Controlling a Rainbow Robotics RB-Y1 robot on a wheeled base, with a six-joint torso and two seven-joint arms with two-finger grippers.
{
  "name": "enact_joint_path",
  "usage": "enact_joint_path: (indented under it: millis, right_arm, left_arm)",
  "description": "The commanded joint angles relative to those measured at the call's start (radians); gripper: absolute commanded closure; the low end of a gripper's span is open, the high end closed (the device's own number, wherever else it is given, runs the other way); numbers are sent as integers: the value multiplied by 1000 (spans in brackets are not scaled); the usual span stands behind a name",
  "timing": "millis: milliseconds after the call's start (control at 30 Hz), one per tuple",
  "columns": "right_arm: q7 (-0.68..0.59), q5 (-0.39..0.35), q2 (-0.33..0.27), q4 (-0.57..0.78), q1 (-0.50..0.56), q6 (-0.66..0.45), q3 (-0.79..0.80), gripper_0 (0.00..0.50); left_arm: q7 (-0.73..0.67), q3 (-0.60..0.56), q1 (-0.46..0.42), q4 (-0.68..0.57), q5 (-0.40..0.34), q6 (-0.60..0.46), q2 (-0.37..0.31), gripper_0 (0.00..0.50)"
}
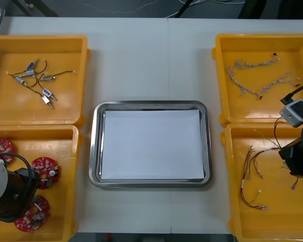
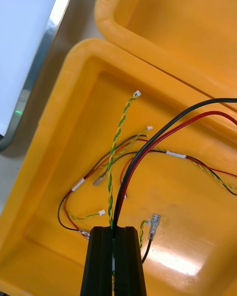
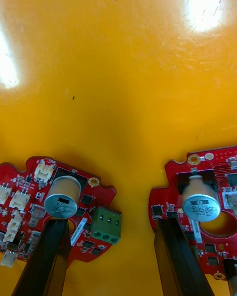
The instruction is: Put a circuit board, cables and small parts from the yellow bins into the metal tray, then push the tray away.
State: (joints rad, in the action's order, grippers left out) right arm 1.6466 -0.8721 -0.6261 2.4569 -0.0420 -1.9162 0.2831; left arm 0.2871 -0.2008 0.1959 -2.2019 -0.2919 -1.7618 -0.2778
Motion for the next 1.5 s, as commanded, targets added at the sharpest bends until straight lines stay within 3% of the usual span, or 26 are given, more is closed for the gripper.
enact_joint_path:
  millis: [33, 667, 900, 1000, 1067, 1167, 1233, 1500]
  right_arm:
    - [-51, -13, -35, 39, -53, -4, -70, 500]
    - [-111, -33, -103, 37, -101, -4, -104, 500]
    - [-113, -34, -106, 37, -102, -4, -102, 500]
    - [-113, -34, -106, 37, -102, -4, -102, 500]
    - [-113, -34, -106, 37, -102, -4, -102, 500]
    - [-113, -34, -106, 37, -102, -4, -102, 500]
    - [-113, -34, -106, 37, -102, -4, -102, 500]
    - [-113, -34, -106, 37, -102, -4, -102, 500]
  left_arm:
    - [26, 4, 7, -12, 11, -30, 35, 0]
    - [23, -14, -30, 1, 22, -64, 42, 2]
    - [26, -20, -56, 36, 34, -53, 43, 55]
    - [26, -20, -59, 37, 34, -53, 42, 125]
    - [26, -20, -59, 37, 34, -53, 42, 203]
    - [26, -20, -61, 36, 34, -54, 42, 410]
    - [26, -22, -61, 36, 34, -58, 42, 500]
    - [29, -25, -62, 36, 36, -58, 42, 500]
